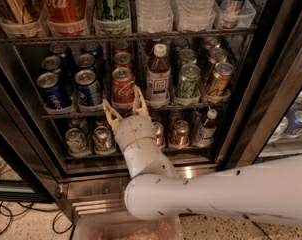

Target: Pick coke can from middle shelf of fridge

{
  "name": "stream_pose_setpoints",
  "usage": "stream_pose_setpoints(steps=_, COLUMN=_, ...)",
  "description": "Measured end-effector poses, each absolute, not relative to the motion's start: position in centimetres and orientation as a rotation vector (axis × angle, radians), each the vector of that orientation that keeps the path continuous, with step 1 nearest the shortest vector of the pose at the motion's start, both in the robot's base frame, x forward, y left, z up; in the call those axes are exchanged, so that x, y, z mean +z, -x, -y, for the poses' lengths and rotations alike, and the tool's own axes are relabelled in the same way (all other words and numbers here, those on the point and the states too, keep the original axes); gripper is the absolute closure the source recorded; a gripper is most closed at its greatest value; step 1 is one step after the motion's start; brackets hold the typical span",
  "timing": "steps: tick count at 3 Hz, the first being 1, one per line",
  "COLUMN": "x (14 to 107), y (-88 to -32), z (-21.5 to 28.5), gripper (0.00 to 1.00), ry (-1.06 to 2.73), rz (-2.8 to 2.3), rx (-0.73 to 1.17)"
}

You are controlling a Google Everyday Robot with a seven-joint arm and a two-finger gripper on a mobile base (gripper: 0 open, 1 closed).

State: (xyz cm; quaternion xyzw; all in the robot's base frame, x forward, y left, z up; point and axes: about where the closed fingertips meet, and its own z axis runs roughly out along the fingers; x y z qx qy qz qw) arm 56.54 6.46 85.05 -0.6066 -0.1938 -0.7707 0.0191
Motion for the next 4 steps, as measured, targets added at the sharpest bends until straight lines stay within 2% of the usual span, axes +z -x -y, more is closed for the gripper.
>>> stream_pose_setpoints(steps=1, x=84.0, y=-59.4, z=-5.9, gripper=0.36, ry=1.879, rz=0.595, rx=-2.392)
stream_pose_setpoints(steps=4, x=84.8, y=-61.9, z=-6.4, gripper=0.36, ry=1.830, rz=0.634, rx=-2.413)
